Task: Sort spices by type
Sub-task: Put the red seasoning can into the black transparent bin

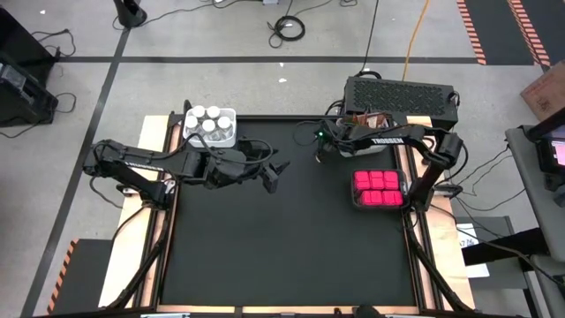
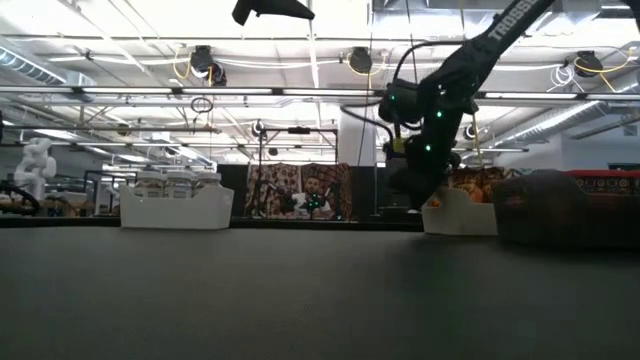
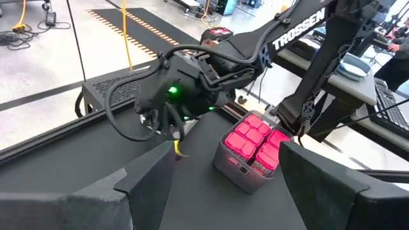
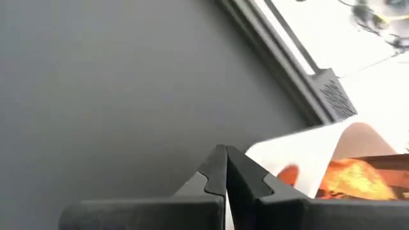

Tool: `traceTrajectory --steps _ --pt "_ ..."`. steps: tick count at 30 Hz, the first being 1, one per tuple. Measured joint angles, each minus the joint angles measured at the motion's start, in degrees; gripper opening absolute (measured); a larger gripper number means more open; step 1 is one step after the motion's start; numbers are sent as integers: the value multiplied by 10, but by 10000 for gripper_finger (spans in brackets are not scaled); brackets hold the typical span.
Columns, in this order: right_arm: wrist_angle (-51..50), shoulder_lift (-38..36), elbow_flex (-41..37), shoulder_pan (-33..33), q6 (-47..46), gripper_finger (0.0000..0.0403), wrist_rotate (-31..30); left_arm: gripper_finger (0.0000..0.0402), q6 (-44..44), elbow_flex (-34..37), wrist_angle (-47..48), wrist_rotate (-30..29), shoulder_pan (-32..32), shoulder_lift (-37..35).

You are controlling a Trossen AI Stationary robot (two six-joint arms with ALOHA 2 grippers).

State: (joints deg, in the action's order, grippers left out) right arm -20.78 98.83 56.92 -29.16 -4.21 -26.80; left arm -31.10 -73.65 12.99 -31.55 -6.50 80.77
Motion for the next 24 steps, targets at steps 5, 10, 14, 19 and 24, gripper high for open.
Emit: traceTrajectory --steps 5,10,14,19,24 --pt "-9 16 0 -28 -8 0 -22 283 -2 0 0 0 -7 0" --pt "5 19 0 -49 -21 0 -42 283 -3 0 0 0 -16 0" --pt "33 16 2 -68 -31 0 -44 283 -3 0 0 0 -18 0" --pt "28 16 23 -93 -37 0 -44 283 -5 0 0 0 -18 0" --pt "3 7 60 -99 -30 0 -7 283 -4 0 0 -1 -22 0"
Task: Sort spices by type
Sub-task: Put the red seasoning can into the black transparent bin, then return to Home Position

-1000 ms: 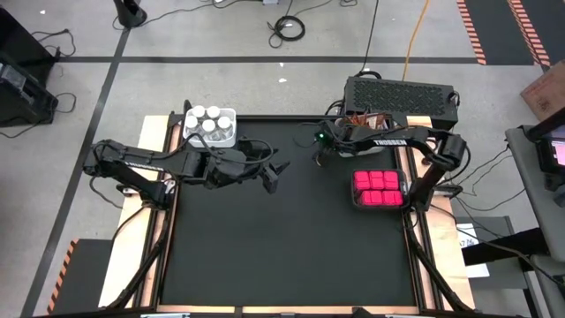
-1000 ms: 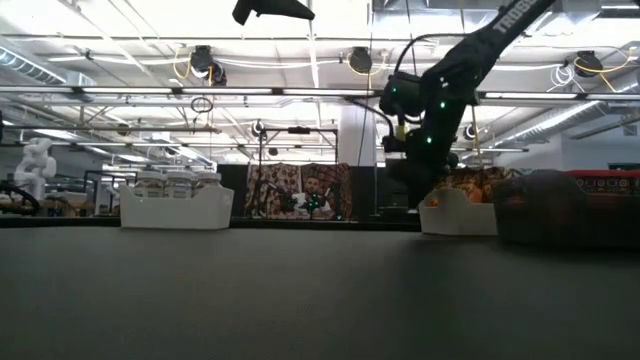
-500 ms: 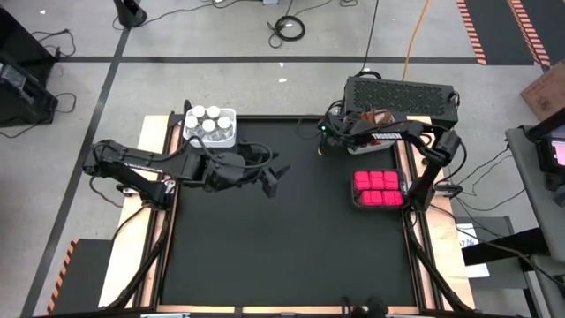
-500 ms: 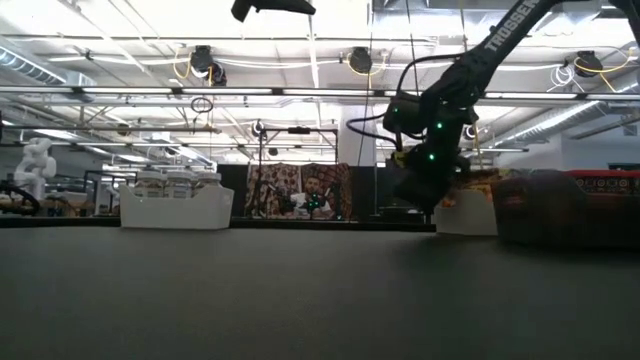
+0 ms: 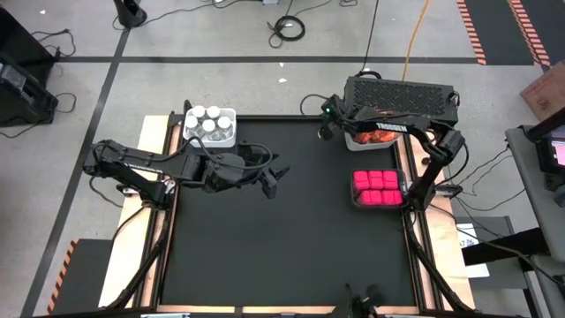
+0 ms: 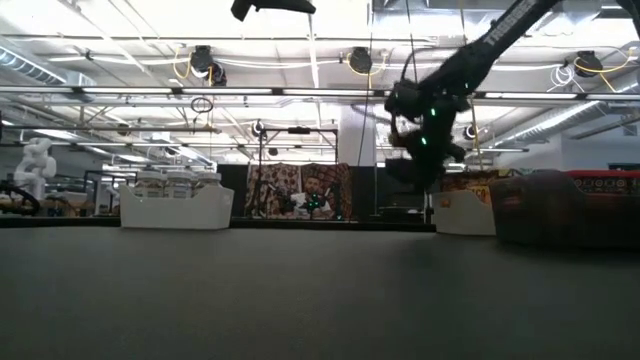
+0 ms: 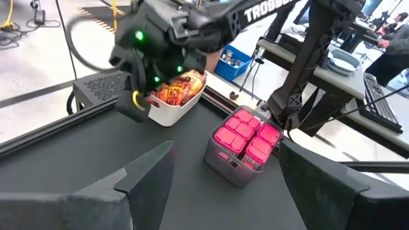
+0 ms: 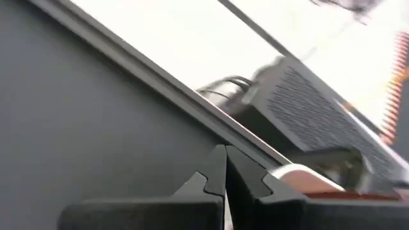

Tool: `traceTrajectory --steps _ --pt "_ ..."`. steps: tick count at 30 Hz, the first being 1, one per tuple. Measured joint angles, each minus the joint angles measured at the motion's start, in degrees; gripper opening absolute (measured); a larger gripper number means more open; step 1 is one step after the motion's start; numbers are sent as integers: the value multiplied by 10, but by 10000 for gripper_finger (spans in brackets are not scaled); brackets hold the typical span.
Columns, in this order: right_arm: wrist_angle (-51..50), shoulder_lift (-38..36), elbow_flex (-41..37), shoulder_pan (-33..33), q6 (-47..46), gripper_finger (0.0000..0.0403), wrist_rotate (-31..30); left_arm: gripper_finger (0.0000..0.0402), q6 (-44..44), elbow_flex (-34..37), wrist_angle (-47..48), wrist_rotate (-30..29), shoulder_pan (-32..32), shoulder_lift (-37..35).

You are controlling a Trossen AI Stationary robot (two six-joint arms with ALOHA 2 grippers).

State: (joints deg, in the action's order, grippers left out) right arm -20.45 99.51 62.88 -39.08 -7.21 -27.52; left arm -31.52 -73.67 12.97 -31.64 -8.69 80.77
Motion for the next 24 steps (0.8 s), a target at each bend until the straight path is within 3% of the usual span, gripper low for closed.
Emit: traceTrajectory --steps 8,17,24 --pt "-58 -98 88 51 6 0 166 283 56 0 3 -7 -5 -44" --pt "-91 -284 82 161 1 0 352 283 98 2 93 -26 -3 -140" --pt "-45 -433 -1 257 -64 0 363 283 95 101 100 17 -3 -231"
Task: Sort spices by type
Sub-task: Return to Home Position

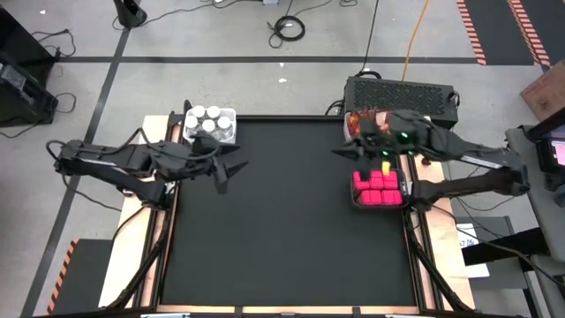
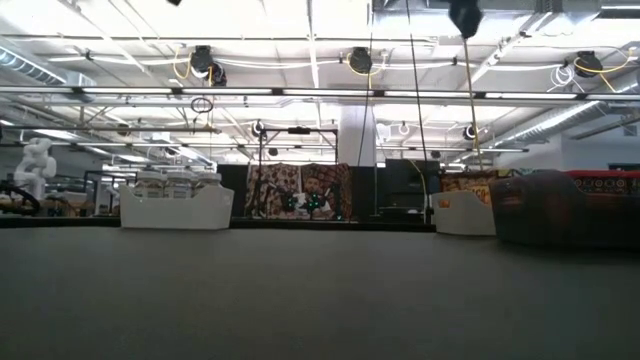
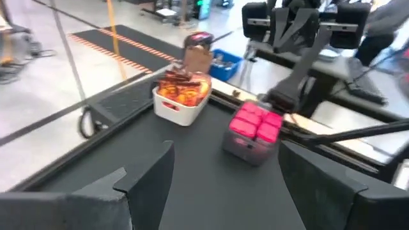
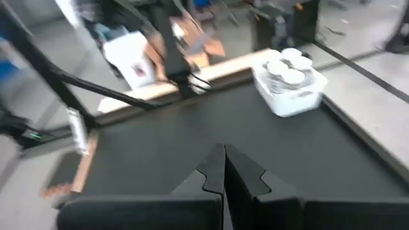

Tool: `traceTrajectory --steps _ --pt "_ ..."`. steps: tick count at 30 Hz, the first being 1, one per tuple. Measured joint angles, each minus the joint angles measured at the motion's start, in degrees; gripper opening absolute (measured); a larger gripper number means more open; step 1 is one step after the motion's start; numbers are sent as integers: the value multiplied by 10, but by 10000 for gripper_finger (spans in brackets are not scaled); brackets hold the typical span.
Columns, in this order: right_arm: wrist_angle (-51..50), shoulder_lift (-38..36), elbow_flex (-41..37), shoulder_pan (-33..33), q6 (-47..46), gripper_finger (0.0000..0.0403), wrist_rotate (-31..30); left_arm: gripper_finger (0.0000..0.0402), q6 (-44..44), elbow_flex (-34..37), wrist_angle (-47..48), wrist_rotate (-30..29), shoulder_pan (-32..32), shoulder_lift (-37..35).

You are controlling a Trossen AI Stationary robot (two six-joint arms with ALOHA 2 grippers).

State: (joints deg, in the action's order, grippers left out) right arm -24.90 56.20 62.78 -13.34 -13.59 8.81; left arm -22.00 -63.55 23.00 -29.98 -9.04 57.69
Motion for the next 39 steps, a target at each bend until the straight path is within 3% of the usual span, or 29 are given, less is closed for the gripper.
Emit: traceTrajectory --steps 7,13,21,26,32,39 --pt "114 -136 -135 61 -84 0 -13 283 12 141 -98 30 3 -163" --pt "240 -240 -262 75 -118 0 -44 283 -3 288 -199 76 26 -293" --pt "257 -371 -375 69 -137 0 -41 283 -58 414 -225 103 55 -417" --pt "270 -452 -441 69 -162 0 -42 283 -89 466 -233 107 62 -467" --pt "270 -530 -544 61 -231 0 -42 283 -107 536 -322 108 72 -497" --pt "318 -560 -621 34 -264 0 -5 283 -139 595 -395 113 86 -505"
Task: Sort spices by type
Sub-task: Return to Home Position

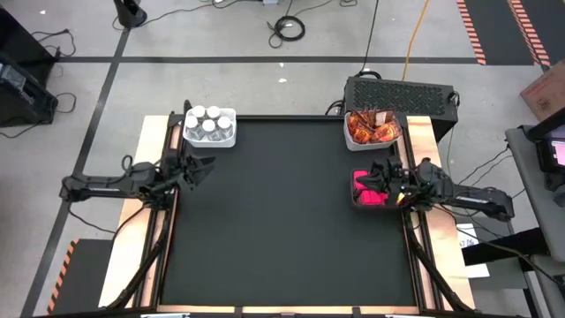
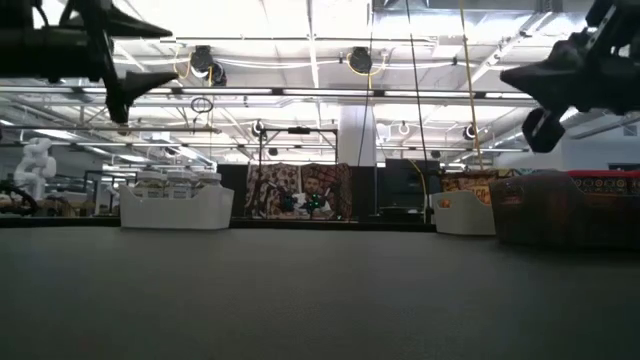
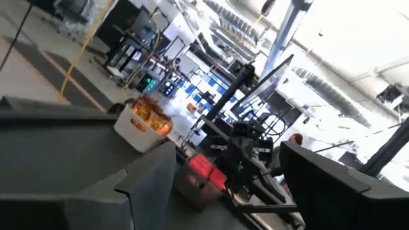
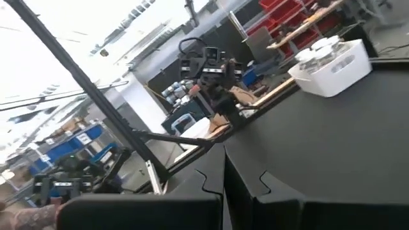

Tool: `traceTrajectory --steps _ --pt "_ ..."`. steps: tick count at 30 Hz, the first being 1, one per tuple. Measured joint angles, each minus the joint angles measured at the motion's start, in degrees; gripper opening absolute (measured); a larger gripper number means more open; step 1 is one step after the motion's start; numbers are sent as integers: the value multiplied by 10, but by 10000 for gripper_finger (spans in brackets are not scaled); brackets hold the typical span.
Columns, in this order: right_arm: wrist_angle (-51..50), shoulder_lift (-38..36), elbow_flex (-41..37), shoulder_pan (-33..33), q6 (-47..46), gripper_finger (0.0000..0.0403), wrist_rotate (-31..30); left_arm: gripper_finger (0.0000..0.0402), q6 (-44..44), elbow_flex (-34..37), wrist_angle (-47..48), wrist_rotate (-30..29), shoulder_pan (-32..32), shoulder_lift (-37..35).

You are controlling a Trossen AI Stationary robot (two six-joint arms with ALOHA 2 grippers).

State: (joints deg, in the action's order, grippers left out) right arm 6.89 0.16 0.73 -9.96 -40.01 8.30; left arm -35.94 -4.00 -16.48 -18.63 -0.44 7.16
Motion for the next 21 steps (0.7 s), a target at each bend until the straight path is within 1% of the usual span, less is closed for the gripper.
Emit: traceTrajectory --steps 4,7,11,13,17,19,21 --pt "-14 0 1 -23 11 0 11 283 -34 34 -23 13 5 0" --pt "-14 0 1 -43 36 0 19 283 -41 36 -24 21 6 0" --pt "-36 1 1 -72 87 0 55 283 -29 36 -23 30 6 0" --pt "-37 5 1 -82 135 0 69 283 -15 36 1 35 6 0" --pt "-36 7 1 -85 285 0 73 283 -6 36 67 36 6 1" --pt "-37 7 1 -85 327 0 72 283 16 36 96 36 6 1" --pt "-37 7 1 -85 340 0 72 283 51 36 114 36 6 1"
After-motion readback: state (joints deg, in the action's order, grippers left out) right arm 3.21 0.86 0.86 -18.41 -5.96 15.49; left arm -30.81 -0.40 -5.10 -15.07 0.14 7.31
